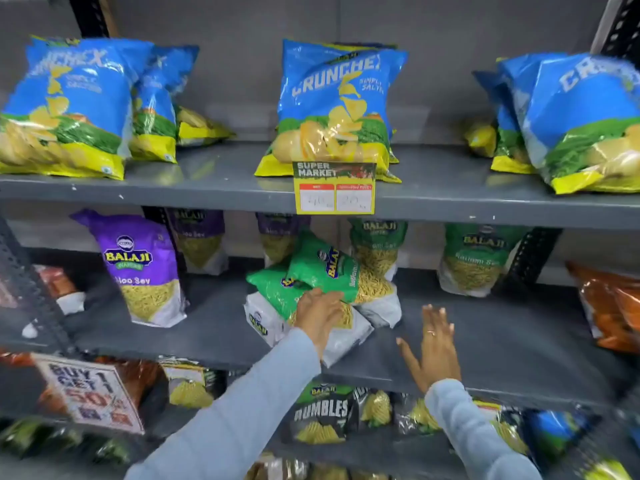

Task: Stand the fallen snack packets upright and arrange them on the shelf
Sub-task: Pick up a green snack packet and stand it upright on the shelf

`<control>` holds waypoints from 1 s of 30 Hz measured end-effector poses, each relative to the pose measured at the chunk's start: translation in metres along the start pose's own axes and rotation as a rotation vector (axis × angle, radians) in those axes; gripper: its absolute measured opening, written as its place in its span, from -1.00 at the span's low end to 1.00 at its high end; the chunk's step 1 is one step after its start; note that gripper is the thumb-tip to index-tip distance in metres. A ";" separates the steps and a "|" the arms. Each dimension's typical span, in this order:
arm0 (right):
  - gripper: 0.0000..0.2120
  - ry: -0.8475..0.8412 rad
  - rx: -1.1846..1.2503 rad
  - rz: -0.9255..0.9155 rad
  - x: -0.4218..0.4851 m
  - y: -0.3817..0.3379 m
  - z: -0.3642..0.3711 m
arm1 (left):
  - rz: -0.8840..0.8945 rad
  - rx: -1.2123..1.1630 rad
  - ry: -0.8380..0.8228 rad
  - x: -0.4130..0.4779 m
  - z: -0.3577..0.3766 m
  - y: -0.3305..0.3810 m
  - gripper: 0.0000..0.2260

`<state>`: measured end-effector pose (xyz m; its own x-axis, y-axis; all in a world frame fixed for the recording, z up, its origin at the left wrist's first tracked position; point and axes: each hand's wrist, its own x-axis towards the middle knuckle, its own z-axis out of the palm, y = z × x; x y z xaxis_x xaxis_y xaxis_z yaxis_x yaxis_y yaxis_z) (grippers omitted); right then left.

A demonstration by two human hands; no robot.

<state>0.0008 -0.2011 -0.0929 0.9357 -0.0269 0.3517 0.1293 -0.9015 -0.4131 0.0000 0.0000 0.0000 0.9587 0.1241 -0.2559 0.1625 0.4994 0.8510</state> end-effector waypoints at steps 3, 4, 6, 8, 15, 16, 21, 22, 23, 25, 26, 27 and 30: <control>0.04 -0.264 -0.168 0.160 0.000 0.010 0.020 | -0.070 -0.051 0.146 0.019 0.009 0.008 -0.81; -0.05 -0.349 -0.199 0.213 -0.001 0.013 0.027 | -0.105 -0.084 0.209 0.027 0.013 0.012 -0.83; -0.16 -0.434 -0.228 0.260 0.000 0.013 0.040 | -0.126 -0.109 0.310 0.040 0.019 0.013 -0.72; -0.18 -0.466 -0.240 0.277 0.000 0.010 0.046 | -0.111 -0.085 0.463 0.055 0.023 0.010 -0.47; -0.20 -0.395 -0.257 0.261 -0.009 0.011 0.052 | -0.138 -0.006 0.553 0.073 0.023 0.002 -0.33; -0.21 -0.384 -0.257 0.261 -0.010 0.011 0.053 | -0.129 0.006 0.533 0.076 0.023 0.002 -0.32; -0.10 -0.345 -0.297 0.265 -0.011 0.011 0.056 | -0.061 0.026 0.437 0.087 0.028 -0.005 -0.40; 0.03 -0.348 -0.294 0.266 -0.011 0.011 0.057 | -0.029 0.035 0.405 0.086 0.031 -0.007 -0.43; 0.17 -0.355 -0.292 0.264 -0.010 0.010 0.056 | 0.000 0.048 0.368 0.082 0.035 -0.010 -0.49; 0.25 -0.375 -0.269 0.276 -0.009 0.010 0.054 | 0.051 0.086 0.315 0.074 0.044 -0.017 -0.63; 0.19 -0.398 -0.244 0.288 -0.009 0.011 0.052 | 0.078 0.098 0.292 0.071 0.049 -0.021 -0.70; 0.07 -0.408 -0.201 0.300 -0.008 0.012 0.049 | 0.109 0.106 0.261 0.070 0.054 -0.026 -0.75; -0.32 -0.306 0.277 0.407 0.000 0.020 0.032 | 0.187 0.168 0.174 0.090 0.058 -0.048 -0.59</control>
<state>0.0136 -0.2057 -0.1281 0.9750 -0.1846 -0.1239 -0.2187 -0.6967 -0.6832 0.0917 -0.0626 -0.0372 0.9237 0.3528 -0.1497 0.0369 0.3069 0.9510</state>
